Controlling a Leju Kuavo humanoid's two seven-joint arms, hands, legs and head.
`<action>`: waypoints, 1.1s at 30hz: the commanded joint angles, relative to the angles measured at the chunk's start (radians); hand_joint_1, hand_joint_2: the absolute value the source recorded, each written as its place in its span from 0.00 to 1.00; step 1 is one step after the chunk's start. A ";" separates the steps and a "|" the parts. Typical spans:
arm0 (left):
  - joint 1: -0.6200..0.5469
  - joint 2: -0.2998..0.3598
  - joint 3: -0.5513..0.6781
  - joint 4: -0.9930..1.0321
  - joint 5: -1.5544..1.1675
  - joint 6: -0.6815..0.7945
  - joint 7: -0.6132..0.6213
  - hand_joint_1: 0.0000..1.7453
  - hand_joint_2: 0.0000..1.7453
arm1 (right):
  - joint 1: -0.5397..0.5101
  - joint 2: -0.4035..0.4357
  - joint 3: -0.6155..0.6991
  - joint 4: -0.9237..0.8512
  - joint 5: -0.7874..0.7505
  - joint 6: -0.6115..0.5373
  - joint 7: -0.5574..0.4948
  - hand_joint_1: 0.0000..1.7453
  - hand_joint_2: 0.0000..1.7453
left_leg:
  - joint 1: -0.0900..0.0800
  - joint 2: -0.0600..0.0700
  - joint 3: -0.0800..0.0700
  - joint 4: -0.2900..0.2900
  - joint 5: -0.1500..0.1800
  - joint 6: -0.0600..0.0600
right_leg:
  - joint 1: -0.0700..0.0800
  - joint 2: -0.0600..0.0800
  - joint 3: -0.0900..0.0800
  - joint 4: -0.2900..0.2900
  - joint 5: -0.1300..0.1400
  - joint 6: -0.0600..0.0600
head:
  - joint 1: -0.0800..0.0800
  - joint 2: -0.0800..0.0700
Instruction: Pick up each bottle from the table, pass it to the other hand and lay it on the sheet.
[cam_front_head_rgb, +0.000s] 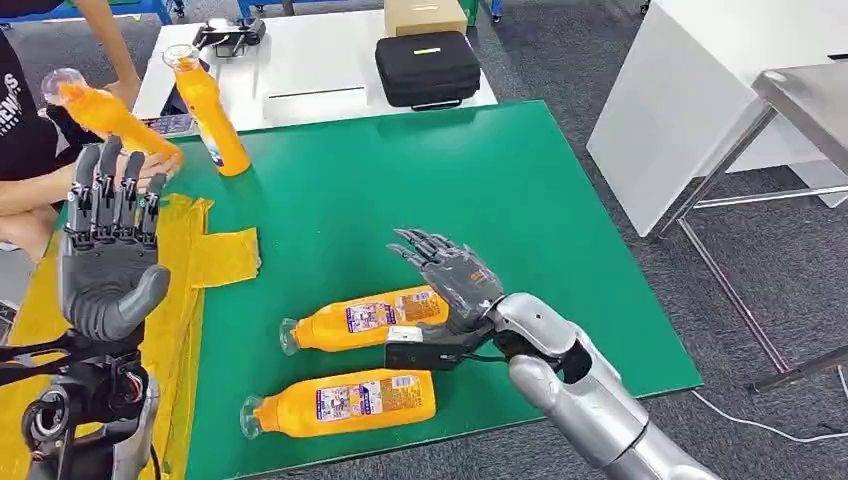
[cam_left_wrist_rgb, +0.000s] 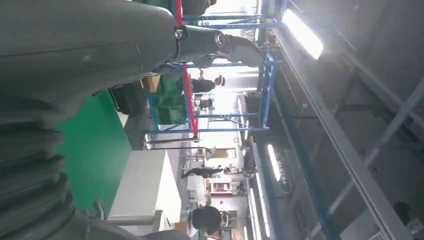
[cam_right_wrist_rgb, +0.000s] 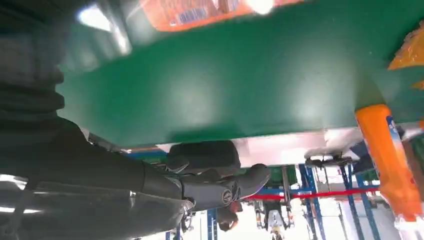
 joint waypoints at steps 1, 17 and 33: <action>-0.015 -0.023 -0.003 0.022 -0.017 0.015 0.024 0.00 1.00 | -0.178 0.053 0.112 0.282 0.003 0.065 0.017 0.00 1.00 | 0.001 0.004 0.004 0.000 -0.001 -0.001 | 0.000 0.006 0.003 -0.001 0.000 -0.002 | 0.000 0.000; -0.025 -0.034 -0.028 0.047 -0.029 0.032 0.039 0.00 1.00 | -0.263 0.130 0.192 0.558 -0.046 0.114 0.035 0.00 1.00 | 0.001 0.002 0.008 -0.002 -0.002 -0.002 | 0.000 0.005 0.008 -0.002 -0.001 -0.003 | 0.000 0.000; -0.040 -0.037 -0.049 0.072 -0.015 0.040 0.037 0.00 1.00 | -0.278 0.172 0.215 0.663 -0.080 0.128 0.014 0.00 1.00 | 0.001 0.001 0.007 -0.001 -0.002 -0.002 | 0.000 0.005 0.007 -0.001 -0.002 -0.003 | 0.000 0.000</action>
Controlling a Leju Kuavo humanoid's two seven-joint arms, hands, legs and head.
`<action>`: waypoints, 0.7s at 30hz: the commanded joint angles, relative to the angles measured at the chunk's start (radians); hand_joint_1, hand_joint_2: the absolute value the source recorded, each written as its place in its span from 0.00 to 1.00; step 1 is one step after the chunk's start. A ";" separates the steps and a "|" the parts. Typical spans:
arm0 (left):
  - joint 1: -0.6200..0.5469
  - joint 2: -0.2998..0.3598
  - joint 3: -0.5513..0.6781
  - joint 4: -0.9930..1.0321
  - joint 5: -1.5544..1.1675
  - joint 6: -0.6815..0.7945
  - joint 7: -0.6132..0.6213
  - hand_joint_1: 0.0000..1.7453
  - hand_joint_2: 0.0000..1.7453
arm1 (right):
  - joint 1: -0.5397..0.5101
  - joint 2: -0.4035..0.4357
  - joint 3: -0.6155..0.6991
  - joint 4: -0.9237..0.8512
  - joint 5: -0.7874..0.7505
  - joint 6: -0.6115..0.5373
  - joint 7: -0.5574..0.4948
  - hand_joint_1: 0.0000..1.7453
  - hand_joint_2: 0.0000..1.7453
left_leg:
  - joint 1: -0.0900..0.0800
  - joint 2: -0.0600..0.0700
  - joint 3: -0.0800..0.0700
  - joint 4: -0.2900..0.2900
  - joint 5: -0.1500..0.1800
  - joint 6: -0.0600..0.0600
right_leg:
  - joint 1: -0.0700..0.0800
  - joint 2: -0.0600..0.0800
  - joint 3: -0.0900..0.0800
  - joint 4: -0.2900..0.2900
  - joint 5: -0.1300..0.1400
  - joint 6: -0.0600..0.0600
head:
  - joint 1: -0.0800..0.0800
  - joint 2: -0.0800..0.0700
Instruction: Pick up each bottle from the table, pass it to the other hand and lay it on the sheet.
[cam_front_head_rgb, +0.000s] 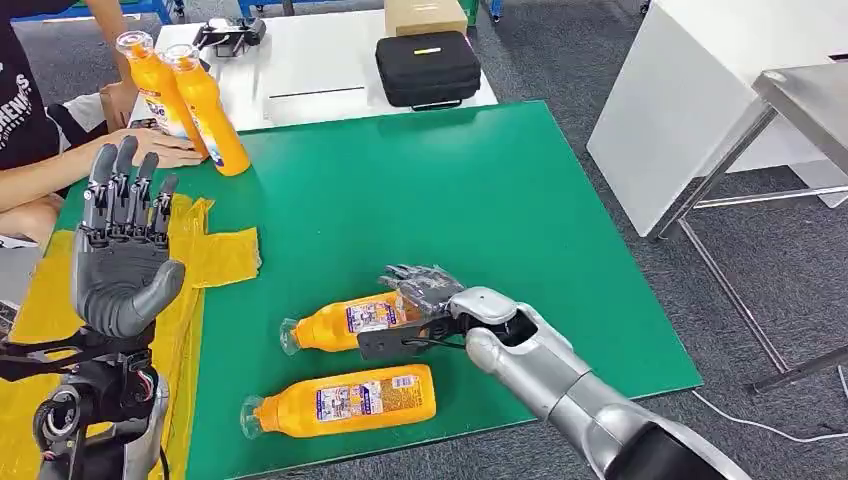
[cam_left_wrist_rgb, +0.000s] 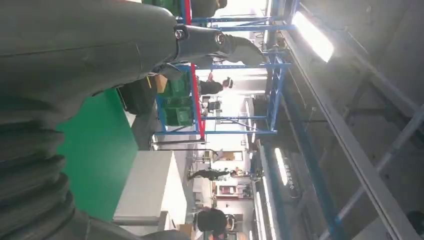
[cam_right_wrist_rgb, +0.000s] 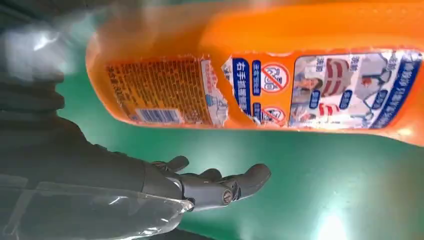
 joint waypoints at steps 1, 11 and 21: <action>-0.041 -0.008 -0.034 0.073 0.015 0.013 0.004 0.00 1.00 | -0.063 0.032 0.064 0.143 -0.027 0.018 -0.021 0.00 1.00 | 0.001 0.000 0.009 -0.001 -0.003 -0.003 | 0.000 0.005 0.009 -0.002 -0.003 -0.003 | 0.000 0.000; -0.056 -0.015 -0.039 0.089 0.027 0.018 0.009 0.00 1.00 | -0.059 0.055 0.105 0.214 -0.040 0.044 -0.010 0.00 1.00 | 0.001 -0.001 0.003 -0.001 -0.001 -0.001 | 0.000 0.002 0.003 -0.001 -0.001 -0.001 | 0.000 0.000; -0.060 -0.016 -0.055 0.076 0.026 0.015 0.011 0.00 1.00 | -0.079 0.106 0.124 0.428 -0.021 0.038 0.030 0.00 1.00 | 0.001 -0.001 0.004 -0.001 -0.001 -0.001 | 0.001 0.001 0.005 -0.002 -0.001 -0.001 | 0.000 0.000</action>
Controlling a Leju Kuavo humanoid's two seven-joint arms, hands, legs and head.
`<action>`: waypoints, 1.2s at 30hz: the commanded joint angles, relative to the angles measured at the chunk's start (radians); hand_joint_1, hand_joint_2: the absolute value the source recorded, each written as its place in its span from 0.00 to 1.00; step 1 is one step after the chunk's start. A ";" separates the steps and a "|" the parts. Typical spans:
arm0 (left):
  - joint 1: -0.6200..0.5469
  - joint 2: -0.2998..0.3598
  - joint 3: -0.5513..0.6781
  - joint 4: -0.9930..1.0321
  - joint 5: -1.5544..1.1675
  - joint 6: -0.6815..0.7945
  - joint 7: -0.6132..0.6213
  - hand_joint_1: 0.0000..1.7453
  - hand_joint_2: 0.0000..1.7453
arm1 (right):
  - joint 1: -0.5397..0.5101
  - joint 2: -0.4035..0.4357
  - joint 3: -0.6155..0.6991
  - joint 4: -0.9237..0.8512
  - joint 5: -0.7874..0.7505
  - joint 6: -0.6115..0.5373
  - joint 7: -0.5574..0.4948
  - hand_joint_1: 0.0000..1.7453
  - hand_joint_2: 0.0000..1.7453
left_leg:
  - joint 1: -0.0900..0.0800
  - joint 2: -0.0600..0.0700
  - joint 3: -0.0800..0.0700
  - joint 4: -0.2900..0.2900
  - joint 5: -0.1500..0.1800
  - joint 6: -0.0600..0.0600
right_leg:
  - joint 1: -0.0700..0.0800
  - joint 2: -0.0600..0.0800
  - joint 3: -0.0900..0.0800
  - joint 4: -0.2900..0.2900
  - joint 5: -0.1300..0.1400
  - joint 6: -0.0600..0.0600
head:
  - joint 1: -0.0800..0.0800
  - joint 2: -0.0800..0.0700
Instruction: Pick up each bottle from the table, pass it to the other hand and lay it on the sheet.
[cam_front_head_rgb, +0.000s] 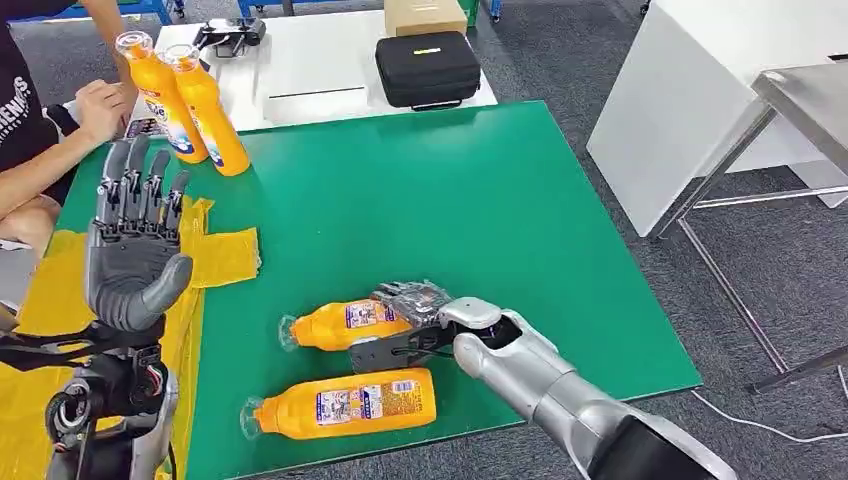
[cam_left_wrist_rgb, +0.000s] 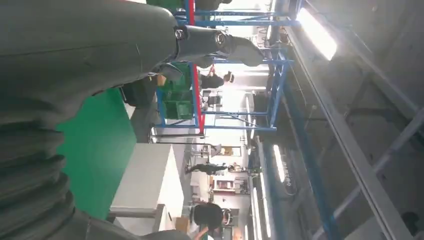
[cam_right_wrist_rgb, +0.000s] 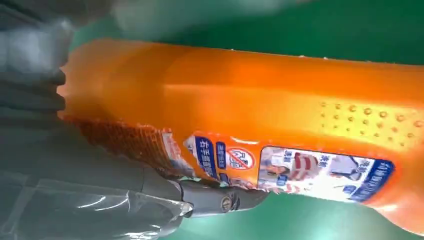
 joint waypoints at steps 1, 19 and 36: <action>-0.043 -0.010 -0.027 0.048 -0.002 -0.002 0.009 0.00 1.00 | -0.044 0.052 0.075 0.292 0.022 -0.009 0.021 0.00 1.00 | 0.001 -0.002 0.006 -0.002 -0.001 -0.002 | 0.001 0.001 0.008 -0.003 -0.001 -0.002 | 0.000 0.000; -0.033 -0.007 -0.016 0.047 -0.008 0.007 0.018 0.00 1.00 | -0.045 0.055 0.079 0.329 0.098 -0.090 0.062 0.99 1.00 | 0.001 -0.003 0.018 -0.003 0.000 -0.002 | 0.000 0.002 0.009 -0.005 -0.002 -0.003 | 0.000 0.000; -0.025 -0.005 -0.003 0.031 -0.017 0.024 0.020 0.00 1.00 | -0.043 0.050 0.037 0.307 0.102 -0.144 0.084 1.00 1.00 | 0.001 -0.004 0.020 -0.003 -0.001 -0.002 | 0.000 0.002 0.016 -0.005 -0.002 -0.004 | 0.000 0.000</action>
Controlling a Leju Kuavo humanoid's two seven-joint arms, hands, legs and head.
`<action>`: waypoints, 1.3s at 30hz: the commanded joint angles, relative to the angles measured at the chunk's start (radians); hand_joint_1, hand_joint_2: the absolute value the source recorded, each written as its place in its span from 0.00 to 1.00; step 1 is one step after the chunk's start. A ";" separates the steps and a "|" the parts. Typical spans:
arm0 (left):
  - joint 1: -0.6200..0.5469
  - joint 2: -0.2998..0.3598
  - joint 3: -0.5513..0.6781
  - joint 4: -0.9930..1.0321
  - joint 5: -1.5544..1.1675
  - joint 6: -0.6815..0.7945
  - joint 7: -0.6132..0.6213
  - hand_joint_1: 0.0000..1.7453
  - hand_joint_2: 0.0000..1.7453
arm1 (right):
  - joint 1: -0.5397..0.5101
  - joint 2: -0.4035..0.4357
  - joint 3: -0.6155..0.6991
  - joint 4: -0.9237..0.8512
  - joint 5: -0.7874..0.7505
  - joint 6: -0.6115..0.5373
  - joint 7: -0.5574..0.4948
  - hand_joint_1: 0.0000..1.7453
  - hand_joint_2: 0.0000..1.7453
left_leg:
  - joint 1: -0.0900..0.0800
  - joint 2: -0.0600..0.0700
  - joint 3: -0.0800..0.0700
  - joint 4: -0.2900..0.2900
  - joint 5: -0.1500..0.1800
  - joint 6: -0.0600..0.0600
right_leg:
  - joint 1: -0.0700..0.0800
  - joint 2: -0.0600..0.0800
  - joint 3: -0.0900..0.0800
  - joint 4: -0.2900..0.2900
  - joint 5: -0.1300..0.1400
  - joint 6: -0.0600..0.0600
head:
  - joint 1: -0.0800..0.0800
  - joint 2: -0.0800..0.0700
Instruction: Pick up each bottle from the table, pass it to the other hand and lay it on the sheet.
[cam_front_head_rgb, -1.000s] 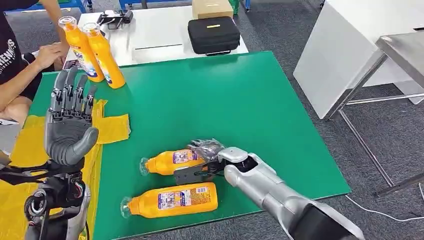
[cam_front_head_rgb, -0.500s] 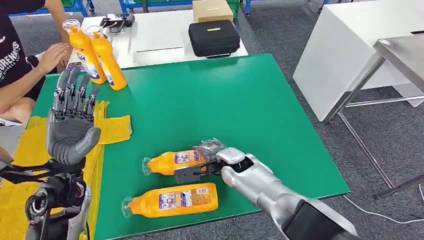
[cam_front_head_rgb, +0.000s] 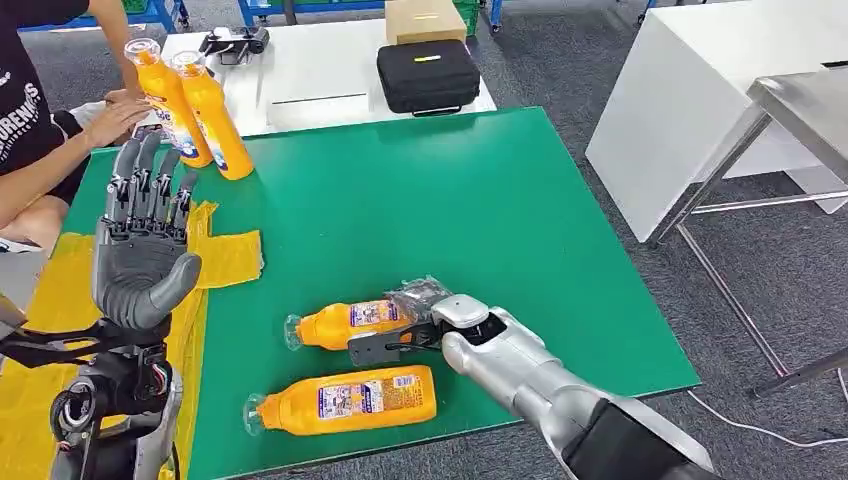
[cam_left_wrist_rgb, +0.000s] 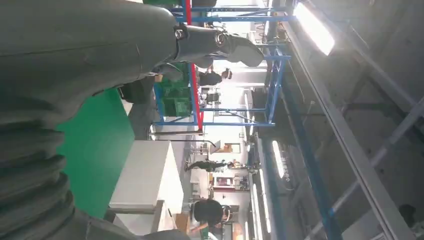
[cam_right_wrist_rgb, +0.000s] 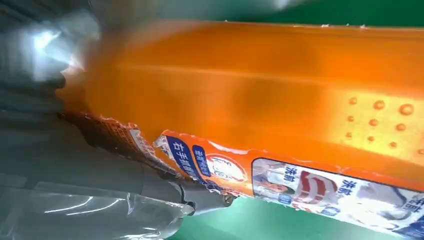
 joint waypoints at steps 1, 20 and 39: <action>-0.016 0.000 0.014 0.027 -0.011 0.018 0.006 0.00 1.00 | 0.025 -0.023 -0.018 0.052 0.004 -0.063 0.030 1.00 1.00 | 0.001 -0.003 0.002 -0.003 0.000 -0.003 | 0.001 0.003 0.004 -0.005 0.000 -0.004 | 0.000 0.000; 0.037 0.056 -0.059 -0.043 -0.213 0.093 0.105 0.00 1.00 | 0.432 -0.049 -0.487 -0.960 -0.653 -0.689 -0.396 1.00 1.00 | 0.001 -0.005 -0.010 0.001 -0.002 -0.001 | 0.001 -0.002 -0.001 0.000 -0.003 0.000 | 0.000 0.000; 0.033 0.056 -0.060 -0.041 -0.213 0.093 0.105 0.00 1.00 | 0.428 -0.049 -0.487 -0.955 -0.655 -0.690 -0.396 1.00 1.00 | 0.000 -0.001 -0.014 0.000 0.000 -0.001 | 0.001 0.002 -0.008 0.000 0.000 0.000 | 0.000 0.000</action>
